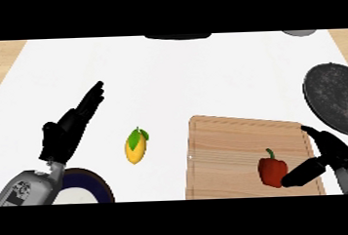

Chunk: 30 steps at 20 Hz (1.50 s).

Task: Pick the bell pepper from the cutting board and place it in the pan

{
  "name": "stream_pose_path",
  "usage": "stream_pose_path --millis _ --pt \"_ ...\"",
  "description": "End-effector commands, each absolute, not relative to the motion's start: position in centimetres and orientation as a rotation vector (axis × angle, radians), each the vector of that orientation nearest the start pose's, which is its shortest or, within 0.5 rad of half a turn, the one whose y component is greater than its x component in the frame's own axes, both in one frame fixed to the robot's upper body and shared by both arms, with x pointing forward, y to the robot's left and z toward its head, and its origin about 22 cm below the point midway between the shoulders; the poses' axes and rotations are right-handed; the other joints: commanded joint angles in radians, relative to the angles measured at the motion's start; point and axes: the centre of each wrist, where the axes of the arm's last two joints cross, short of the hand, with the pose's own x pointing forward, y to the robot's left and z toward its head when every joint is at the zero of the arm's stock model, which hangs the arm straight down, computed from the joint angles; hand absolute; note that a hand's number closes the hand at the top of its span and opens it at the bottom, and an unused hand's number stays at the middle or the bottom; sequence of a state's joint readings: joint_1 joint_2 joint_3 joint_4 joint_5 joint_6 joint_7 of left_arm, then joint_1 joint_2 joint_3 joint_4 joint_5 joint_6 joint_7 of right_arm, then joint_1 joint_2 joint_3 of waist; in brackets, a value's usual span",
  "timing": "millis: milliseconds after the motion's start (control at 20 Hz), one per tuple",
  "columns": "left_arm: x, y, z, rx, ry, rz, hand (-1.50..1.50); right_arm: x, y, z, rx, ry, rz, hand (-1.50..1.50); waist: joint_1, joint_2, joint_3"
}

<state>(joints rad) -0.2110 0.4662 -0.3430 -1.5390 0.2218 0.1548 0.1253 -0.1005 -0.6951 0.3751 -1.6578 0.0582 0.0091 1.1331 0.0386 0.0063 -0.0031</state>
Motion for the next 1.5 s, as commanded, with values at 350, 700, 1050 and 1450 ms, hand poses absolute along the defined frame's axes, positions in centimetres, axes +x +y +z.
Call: stream_pose_path --millis 350,700,1050,1450 --pt "27.7 25.7 6.2 0.09 -1.498 -0.369 0.0 28.8 -24.7 8.6 -0.627 -0.188 0.682 -1.5 -0.014 -0.007 0.001" --pt "28.8 25.2 5.2 0.074 -1.489 -0.343 0.0 29.3 -23.1 6.8 -0.646 -0.145 0.716 -1.5 -0.033 -0.006 0.0" --pt "28.4 25.7 5.0 0.088 -1.483 -0.341 0.0 28.7 -23.3 5.1 -0.655 -0.113 0.71 -1.5 -0.039 -0.006 0.002" --pt "26.6 25.7 4.6 0.076 -1.497 -0.355 0.0 28.0 -22.6 1.6 -0.643 -0.104 0.706 -1.5 -0.03 -0.006 0.002"
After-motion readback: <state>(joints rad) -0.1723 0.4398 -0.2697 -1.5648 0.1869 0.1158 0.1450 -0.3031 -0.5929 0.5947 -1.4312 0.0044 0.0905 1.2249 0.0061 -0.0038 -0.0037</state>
